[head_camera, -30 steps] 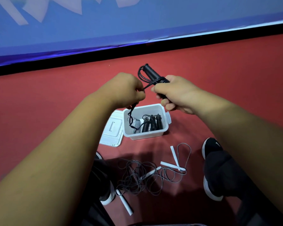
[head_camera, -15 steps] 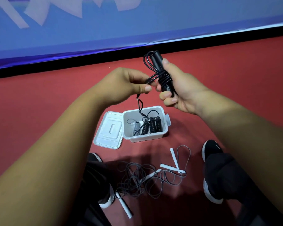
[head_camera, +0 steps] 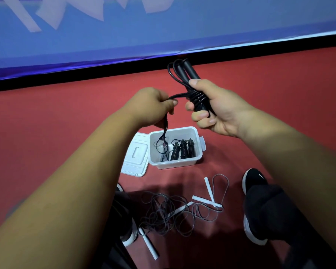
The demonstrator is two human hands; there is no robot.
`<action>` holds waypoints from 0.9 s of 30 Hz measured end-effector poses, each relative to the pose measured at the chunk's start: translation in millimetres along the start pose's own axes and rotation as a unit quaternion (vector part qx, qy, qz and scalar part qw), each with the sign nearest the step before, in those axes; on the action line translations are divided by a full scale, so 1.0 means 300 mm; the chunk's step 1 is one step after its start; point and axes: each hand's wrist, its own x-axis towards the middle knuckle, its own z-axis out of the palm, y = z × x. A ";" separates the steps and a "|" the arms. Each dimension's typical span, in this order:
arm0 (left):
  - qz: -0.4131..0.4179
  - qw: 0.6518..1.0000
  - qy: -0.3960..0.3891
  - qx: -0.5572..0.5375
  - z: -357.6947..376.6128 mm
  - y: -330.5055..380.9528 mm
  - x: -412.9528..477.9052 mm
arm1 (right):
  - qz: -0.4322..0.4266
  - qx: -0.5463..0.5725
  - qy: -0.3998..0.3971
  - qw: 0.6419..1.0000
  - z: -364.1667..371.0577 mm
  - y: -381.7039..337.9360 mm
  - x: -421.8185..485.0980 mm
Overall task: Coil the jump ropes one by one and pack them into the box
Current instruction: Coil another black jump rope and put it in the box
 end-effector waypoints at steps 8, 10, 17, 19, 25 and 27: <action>0.094 0.960 -0.094 -0.248 -0.066 0.005 -0.022 | -0.005 0.066 0.077 0.995 -0.058 -0.005 0.033; 0.112 0.964 -0.113 -0.212 -0.073 0.002 -0.032 | -0.007 0.077 0.079 0.994 -0.061 -0.008 0.032; 0.105 0.992 -0.071 0.012 -0.102 -0.029 -0.025 | 0.008 0.030 -0.025 0.999 -0.035 -0.066 -0.024; 0.092 0.995 -0.048 0.016 -0.089 -0.036 -0.014 | 0.024 0.012 -0.062 0.998 -0.024 -0.062 -0.037; 0.052 0.998 -0.044 -0.005 -0.046 -0.037 0.006 | 0.099 -0.048 -0.146 0.983 -0.014 -0.037 -0.065; 0.052 0.996 -0.056 -0.037 -0.034 -0.028 -0.003 | 0.121 -0.075 -0.175 0.974 -0.014 -0.033 -0.075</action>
